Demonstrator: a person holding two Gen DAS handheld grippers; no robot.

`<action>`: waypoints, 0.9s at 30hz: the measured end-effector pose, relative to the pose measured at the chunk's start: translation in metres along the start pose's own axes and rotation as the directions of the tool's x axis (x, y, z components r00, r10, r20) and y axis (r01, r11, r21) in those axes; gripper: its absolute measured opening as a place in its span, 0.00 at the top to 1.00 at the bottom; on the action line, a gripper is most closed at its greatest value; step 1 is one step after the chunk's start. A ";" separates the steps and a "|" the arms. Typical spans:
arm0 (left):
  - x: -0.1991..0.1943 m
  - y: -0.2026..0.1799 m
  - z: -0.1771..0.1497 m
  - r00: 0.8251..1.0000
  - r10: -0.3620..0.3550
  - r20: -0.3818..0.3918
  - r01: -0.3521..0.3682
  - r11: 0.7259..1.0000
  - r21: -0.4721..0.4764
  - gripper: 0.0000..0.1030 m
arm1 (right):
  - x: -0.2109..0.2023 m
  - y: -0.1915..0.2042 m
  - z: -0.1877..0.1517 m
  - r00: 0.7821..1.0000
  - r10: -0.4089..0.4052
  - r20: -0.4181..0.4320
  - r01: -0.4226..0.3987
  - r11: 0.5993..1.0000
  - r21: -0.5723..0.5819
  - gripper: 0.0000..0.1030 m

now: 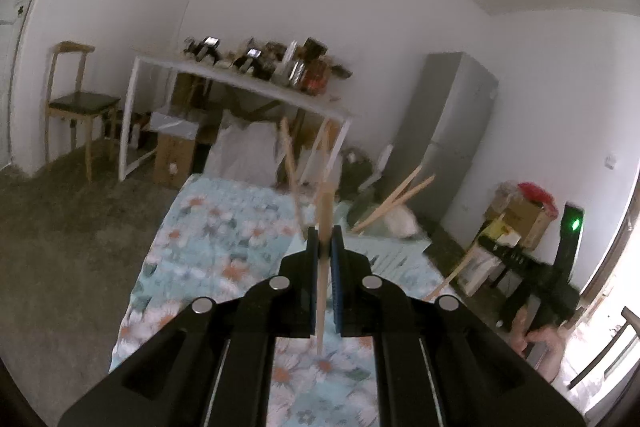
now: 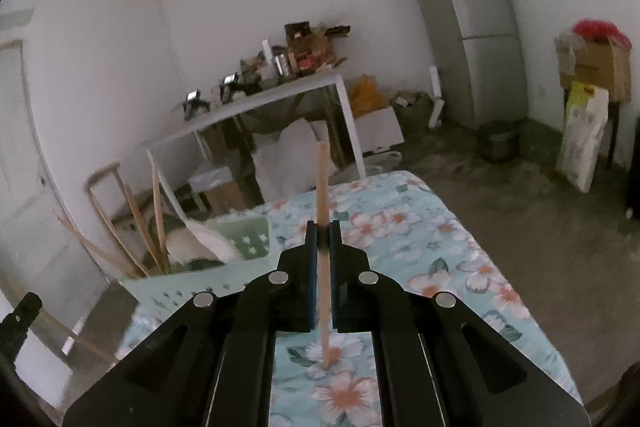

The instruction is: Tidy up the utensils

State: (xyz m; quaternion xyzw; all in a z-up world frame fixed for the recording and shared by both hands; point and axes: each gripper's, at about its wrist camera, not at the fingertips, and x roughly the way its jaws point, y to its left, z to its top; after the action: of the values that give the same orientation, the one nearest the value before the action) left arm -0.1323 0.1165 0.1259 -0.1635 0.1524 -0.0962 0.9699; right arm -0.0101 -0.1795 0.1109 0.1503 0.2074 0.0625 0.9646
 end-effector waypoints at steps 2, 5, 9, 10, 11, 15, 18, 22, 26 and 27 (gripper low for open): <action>-0.011 -0.007 0.022 0.997 -0.034 0.064 0.033 0.999 0.012 0.95 | -0.010 -0.001 0.005 1.000 0.020 0.019 -0.020 1.000 0.016 0.97; -0.026 -0.021 0.055 0.983 -0.073 0.166 0.067 0.997 0.046 0.95 | -0.033 -0.001 0.018 0.996 0.047 0.077 -0.049 0.999 0.022 0.96; -0.030 -0.038 0.091 0.955 -0.090 0.282 0.068 0.994 0.087 0.95 | -0.062 -0.002 0.035 0.983 0.111 0.146 -0.117 0.992 0.039 0.96; -0.027 -0.044 0.097 0.949 -0.084 0.304 0.053 0.993 0.110 0.95 | -0.067 -0.002 0.039 0.980 0.125 0.155 -0.134 0.990 0.043 0.96; -0.021 -0.049 0.102 0.944 -0.070 0.322 0.029 0.991 0.131 0.95 | -0.075 -0.002 0.042 0.975 0.148 0.168 -0.158 0.986 0.051 0.96; 0.023 -0.065 0.093 0.949 0.006 0.316 -0.075 0.976 0.204 0.95 | -0.096 -0.001 0.052 0.954 0.224 0.200 -0.240 0.969 0.061 0.96; 0.064 -0.063 0.064 0.960 0.048 0.277 -0.115 0.967 0.229 0.95 | -0.105 0.002 0.059 0.934 0.276 0.229 -0.297 0.953 0.062 0.96; 0.110 -0.055 0.035 0.994 0.037 0.103 -0.061 0.967 0.248 0.94 | -0.102 0.013 0.070 0.918 0.311 0.245 -0.330 0.943 0.039 0.96; 0.105 -0.047 0.031 0.991 0.061 0.116 -0.084 0.976 0.199 0.69 | -0.089 0.028 0.075 0.913 0.338 0.231 -0.353 0.935 0.025 0.96; 0.092 -0.046 0.035 0.987 0.038 0.154 -0.066 0.981 0.181 0.53 | -0.082 0.034 0.077 0.911 0.349 0.221 -0.361 0.932 0.014 0.96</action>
State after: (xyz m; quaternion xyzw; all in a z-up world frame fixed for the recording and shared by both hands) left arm -0.0410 0.0624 0.1487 -0.0753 0.0739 -0.0721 0.9918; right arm -0.0543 -0.1827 0.2199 0.2178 0.0730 0.2146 0.9493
